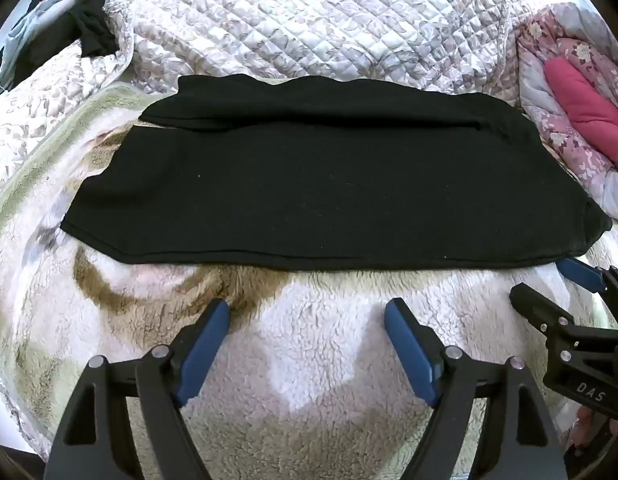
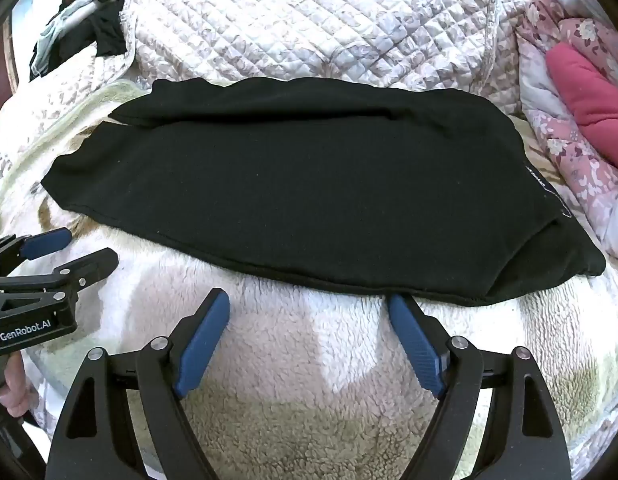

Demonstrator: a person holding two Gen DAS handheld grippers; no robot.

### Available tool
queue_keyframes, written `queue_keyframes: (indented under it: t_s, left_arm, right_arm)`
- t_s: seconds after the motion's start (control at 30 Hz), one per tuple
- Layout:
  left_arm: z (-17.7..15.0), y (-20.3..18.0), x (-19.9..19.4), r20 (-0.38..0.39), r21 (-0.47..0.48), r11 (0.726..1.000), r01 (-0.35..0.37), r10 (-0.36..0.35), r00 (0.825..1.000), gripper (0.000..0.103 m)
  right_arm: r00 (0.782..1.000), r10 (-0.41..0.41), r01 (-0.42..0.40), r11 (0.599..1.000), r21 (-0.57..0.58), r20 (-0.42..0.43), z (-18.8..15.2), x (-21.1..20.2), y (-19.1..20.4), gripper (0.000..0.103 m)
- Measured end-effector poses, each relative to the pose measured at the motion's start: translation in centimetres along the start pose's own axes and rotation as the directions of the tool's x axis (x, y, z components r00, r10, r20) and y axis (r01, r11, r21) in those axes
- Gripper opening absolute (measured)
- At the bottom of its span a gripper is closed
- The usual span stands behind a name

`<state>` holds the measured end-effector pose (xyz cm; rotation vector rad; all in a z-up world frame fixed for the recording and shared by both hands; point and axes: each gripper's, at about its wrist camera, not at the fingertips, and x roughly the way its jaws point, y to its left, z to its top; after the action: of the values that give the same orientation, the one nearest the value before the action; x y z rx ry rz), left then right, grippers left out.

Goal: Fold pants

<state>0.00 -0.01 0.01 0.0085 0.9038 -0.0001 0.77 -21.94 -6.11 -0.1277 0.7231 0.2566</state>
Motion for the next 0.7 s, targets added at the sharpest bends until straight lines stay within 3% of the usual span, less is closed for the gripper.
queue_keyframes:
  t_s: [0.7]
  left_arm:
    - [-0.12,-0.59,-0.40,0.007,0.006,1.000,0.002,-0.002,1.000,0.083]
  right_arm:
    - [1.000,-0.007,0.007,1.000,-0.004,-0.006,0.04,0.17,0.28,0.082]
